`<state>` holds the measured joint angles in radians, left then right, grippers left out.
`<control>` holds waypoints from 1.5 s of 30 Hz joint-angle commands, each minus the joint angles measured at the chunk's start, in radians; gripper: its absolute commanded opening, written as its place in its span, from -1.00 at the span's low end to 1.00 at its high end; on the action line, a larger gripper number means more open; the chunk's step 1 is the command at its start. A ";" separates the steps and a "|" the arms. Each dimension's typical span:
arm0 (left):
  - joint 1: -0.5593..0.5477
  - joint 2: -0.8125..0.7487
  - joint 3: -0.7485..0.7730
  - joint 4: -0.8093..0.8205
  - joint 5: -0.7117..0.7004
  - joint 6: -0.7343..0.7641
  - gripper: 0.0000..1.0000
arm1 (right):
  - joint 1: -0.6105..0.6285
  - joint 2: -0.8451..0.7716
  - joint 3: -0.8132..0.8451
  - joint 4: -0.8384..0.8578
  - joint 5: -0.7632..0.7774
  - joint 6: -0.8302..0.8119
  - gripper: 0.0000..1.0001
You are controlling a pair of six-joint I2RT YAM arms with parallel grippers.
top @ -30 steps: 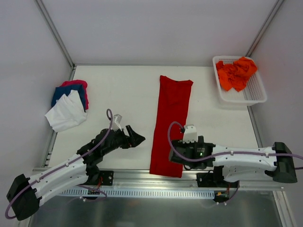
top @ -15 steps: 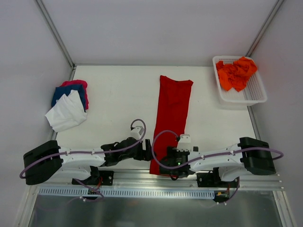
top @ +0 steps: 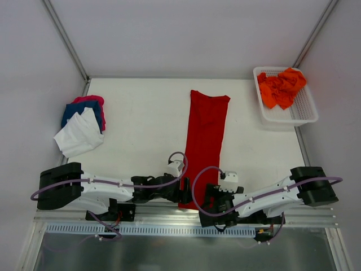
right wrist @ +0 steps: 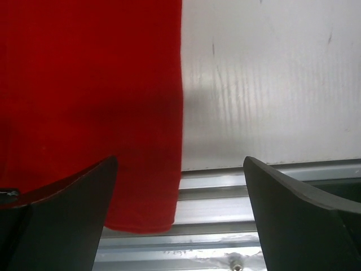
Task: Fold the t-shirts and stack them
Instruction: Fold the tshirt
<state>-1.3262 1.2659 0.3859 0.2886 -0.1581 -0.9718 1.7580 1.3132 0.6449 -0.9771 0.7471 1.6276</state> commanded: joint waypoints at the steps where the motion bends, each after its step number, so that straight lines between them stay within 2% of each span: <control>1: -0.074 0.018 0.008 -0.193 -0.053 -0.056 0.52 | 0.066 0.041 -0.010 0.024 0.032 0.193 0.97; 9: -0.201 -0.020 0.022 -0.405 -0.162 -0.221 0.51 | 0.123 0.103 0.006 0.020 0.024 0.273 0.97; 18: -0.261 0.061 0.044 -0.422 -0.202 -0.274 0.48 | 0.188 0.124 0.013 -0.021 0.037 0.385 0.97; 25: -0.294 0.156 0.114 -0.422 -0.212 -0.291 0.07 | 0.219 0.133 0.022 -0.048 0.054 0.440 0.94; 36: -0.307 0.167 0.133 -0.422 -0.210 -0.304 0.03 | 0.219 0.127 -0.005 0.021 0.092 0.437 0.94; 39: -0.309 0.155 0.125 -0.422 -0.213 -0.315 -0.37 | 0.219 0.127 -0.013 0.038 0.090 0.436 0.94; 40: -0.308 0.153 0.123 -0.422 -0.212 -0.317 -0.60 | 0.219 0.126 -0.016 0.043 0.090 0.434 0.94; 42: -0.309 0.155 0.122 -0.422 -0.209 -0.318 -0.74 | 0.219 0.124 -0.021 0.052 0.090 0.436 0.94; 45: -0.309 0.168 0.128 -0.422 -0.199 -0.318 -0.78 | 0.219 0.118 -0.039 0.092 0.093 0.436 0.94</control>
<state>-1.6039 1.3933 0.5404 -0.0441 -0.5060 -1.2690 1.9717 1.4445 0.6312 -0.9215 0.8135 1.8297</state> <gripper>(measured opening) 0.121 0.971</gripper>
